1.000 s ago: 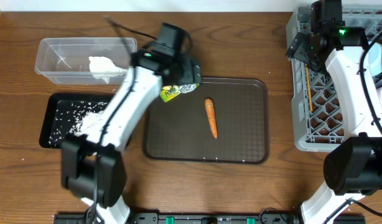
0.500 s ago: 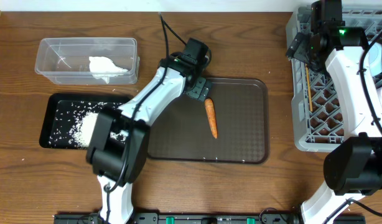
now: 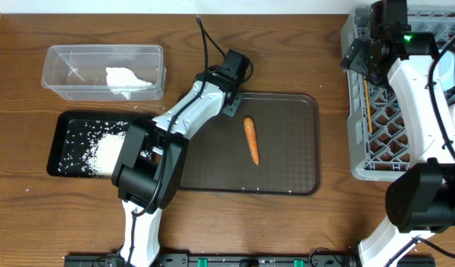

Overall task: Sort waste into correct bins and load items into the dishwasher rack
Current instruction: 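Return the left gripper to the tray and grasp the foil wrapper, then drop the foil wrapper with the left gripper into the clear bin, then move the left gripper to the carrot on the brown tray and grasp it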

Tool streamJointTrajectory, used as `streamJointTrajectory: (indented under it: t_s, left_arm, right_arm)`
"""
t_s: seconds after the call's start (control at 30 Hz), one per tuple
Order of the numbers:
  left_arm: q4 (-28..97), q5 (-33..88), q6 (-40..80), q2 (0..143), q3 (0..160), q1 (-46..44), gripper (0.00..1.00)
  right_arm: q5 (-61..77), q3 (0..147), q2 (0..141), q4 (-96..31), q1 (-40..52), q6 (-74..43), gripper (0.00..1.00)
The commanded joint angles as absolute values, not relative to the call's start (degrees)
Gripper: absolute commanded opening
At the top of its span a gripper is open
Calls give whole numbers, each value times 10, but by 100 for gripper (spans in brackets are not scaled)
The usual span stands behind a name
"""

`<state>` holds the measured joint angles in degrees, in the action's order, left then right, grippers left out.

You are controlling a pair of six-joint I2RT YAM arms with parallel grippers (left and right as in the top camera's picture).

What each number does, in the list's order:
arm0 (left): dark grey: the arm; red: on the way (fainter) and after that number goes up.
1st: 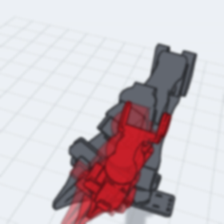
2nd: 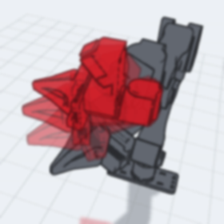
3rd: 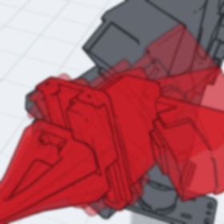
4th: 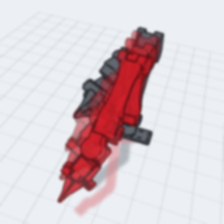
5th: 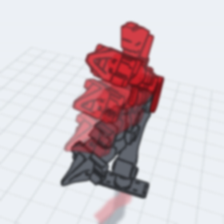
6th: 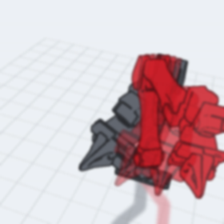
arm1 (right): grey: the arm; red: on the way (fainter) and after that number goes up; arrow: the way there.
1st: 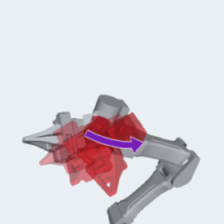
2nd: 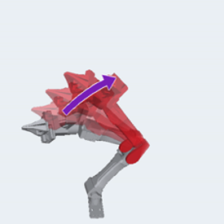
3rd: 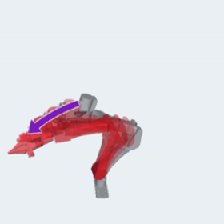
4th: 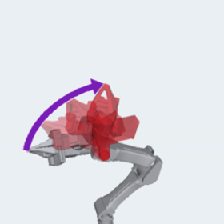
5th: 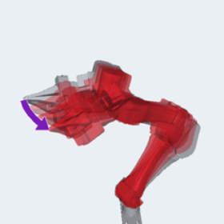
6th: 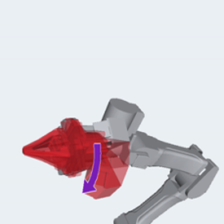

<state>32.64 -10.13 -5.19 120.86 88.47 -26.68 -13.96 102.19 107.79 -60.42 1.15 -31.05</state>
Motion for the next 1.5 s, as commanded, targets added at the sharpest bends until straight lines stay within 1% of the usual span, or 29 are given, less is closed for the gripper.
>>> streamJointTrajectory:
  t_s: [0.0,0.1,0.23,0.33,0.4,0.57,0.6,0.63,0.7,0.73,0.77,0.83,0.97,1.07,1.13,1.2,1.27,1.3,1.37,1.47]
  left_arm:
    - [326,-129,-40,1154,886,-263,7]
    - [319,-129,-14,1100,886,-261,6]
    - [270,-130,-12,1029,886,-237,6]
    - [216,-130,-10,999,886,-194,6]
    - [188,-129,16,994,886,-156,6]
    - [176,-129,76,1011,886,-68,7]
    - [175,-127,81,1019,886,-51,11]
    - [173,-123,86,1025,886,-37,24]
    - [170,-109,99,1040,886,-14,55]
    - [170,-102,105,1048,886,-3,66]
    - [170,-94,104,1054,886,6,72]
    - [173,-80,104,1061,886,18,76]
    - [188,-32,105,1046,886,23,77]
    - [214,64,118,1010,886,16,80]
    - [242,152,133,981,886,11,82]
    - [284,250,142,953,886,4,83]
    - [338,330,143,933,886,-6,89]
    - [369,363,143,928,886,-14,89]
    - [423,391,143,927,886,-35,89]
    - [492,390,143,941,880,-86,90]
  right_arm:
    - [-146,1022,1081,-605,8,-319,99]
    - [-146,1022,1081,-605,8,-319,99]
    - [-146,1022,1081,-605,8,-319,99]
    - [-146,1022,1081,-605,8,-319,99]
    - [-146,1022,1081,-605,8,-319,99]
    - [-146,1022,1081,-605,8,-319,99]
    - [-146,1022,1081,-605,8,-319,99]
    - [-146,1022,1081,-605,8,-319,99]
    - [-146,1022,1081,-605,8,-319,99]
    - [-146,1022,1081,-605,8,-319,99]
    - [-146,1022,1081,-605,8,-319,99]
    - [-146,1022,1081,-605,8,-319,99]
    - [-146,1022,1081,-605,8,-319,99]
    - [-146,1022,1081,-605,8,-319,99]
    - [-146,1022,1081,-605,8,-319,99]
    - [-145,1022,1081,-605,8,-319,99]
    - [-146,1022,1081,-605,8,-319,99]
    - [-146,1022,1081,-605,8,-319,99]
    - [-146,1022,1081,-605,8,-319,99]
    - [-146,1022,1081,-605,8,-319,99]
